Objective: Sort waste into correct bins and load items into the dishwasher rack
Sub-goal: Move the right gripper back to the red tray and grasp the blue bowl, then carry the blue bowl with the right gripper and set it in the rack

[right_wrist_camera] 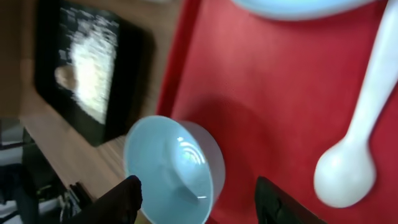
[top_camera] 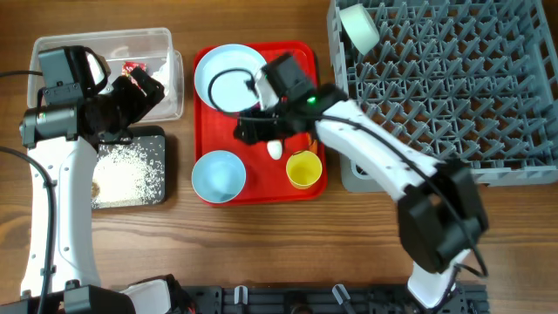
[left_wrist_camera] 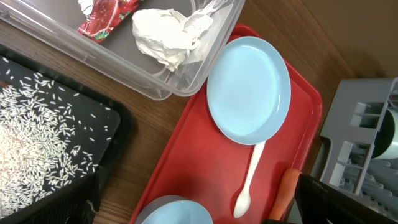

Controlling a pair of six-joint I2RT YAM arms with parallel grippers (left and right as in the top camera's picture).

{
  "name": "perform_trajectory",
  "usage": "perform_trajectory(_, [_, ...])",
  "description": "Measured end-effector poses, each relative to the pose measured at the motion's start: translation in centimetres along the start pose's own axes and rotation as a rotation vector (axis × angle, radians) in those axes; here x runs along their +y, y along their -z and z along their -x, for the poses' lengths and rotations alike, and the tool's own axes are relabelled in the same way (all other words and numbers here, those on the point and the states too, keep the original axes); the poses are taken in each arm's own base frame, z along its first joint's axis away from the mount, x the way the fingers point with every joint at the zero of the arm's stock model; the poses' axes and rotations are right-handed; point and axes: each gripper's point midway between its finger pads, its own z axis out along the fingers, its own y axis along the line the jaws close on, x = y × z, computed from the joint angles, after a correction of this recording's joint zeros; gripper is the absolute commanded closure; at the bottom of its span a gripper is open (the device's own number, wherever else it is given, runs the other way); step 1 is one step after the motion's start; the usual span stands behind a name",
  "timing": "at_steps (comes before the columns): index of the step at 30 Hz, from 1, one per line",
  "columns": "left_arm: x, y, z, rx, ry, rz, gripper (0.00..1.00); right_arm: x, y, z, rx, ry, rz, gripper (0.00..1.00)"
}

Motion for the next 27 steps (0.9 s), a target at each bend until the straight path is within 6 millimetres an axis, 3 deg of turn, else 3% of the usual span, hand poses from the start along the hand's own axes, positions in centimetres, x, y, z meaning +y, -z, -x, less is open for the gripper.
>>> perform_trajectory(4, [0.0, 0.0, 0.0, 0.000, 0.000, 0.000, 0.00, -1.1, -3.0, -1.8, 0.076, -0.066, -0.023, 0.43])
perform_trajectory(9, [0.0, 0.0, 0.0, 0.000, 0.000, 0.000, 0.00, -1.4, -5.6, -3.8, 0.152, -0.094, -0.029, 0.54])
perform_trajectory(15, [0.0, 0.0, 0.0, 0.000, 0.000, 0.000, 0.00, -1.3, -5.9, -4.1, 0.165, -0.110, -0.024, 0.71])
perform_trajectory(20, [0.0, 0.0, 0.0, 0.000, 0.000, 0.000, 0.00, -0.6, -6.3, -4.7, 0.172, -0.104, -0.034, 0.96])
perform_trajectory(27, [0.0, 0.0, 0.0, 0.000, 0.000, -0.001, 0.00, -0.4, -6.5, -4.7, 0.163, -0.113, -0.044, 0.96])
